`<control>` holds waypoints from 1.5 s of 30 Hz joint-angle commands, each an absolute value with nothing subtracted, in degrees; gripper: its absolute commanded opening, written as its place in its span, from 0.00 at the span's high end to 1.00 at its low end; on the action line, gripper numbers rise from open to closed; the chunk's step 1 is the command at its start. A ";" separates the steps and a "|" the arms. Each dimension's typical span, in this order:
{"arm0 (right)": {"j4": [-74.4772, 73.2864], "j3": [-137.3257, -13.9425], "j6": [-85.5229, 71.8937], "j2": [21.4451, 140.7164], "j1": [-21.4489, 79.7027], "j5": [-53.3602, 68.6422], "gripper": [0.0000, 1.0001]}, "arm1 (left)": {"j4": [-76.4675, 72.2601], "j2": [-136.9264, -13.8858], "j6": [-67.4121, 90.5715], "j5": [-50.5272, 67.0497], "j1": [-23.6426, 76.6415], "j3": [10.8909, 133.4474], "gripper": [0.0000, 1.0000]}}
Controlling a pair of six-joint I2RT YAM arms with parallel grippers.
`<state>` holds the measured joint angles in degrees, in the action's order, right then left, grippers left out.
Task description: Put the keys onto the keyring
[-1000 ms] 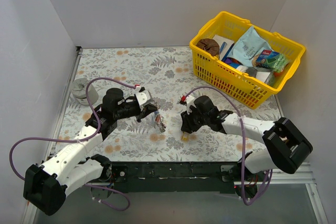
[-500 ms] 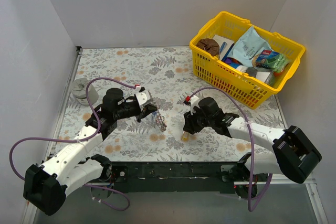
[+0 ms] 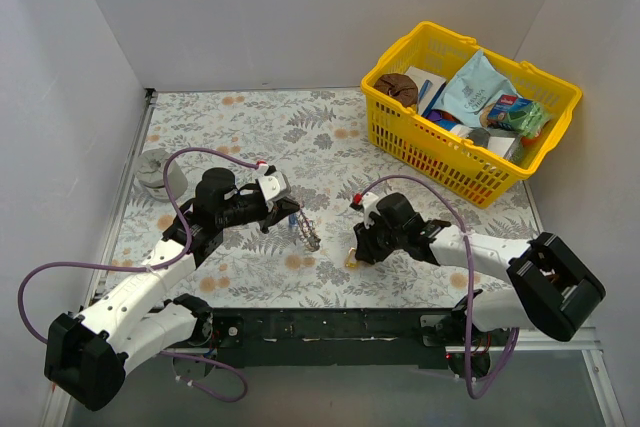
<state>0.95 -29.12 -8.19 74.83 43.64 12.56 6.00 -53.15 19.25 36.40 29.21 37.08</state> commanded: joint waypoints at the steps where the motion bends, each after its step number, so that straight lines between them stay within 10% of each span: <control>1: 4.57 -28.74 -7.91 76.11 43.86 13.97 0.67 | 4.40 -52.56 19.34 36.48 29.27 37.53 1.00; 10: 4.93 -29.53 -7.74 77.25 43.86 12.30 0.99 | 4.48 -52.47 19.25 36.47 29.18 37.44 1.00; 45: -1.57 -38.93 5.09 52.21 43.86 23.99 0.99 | 2.11 -47.99 13.01 52.47 29.18 35.24 1.00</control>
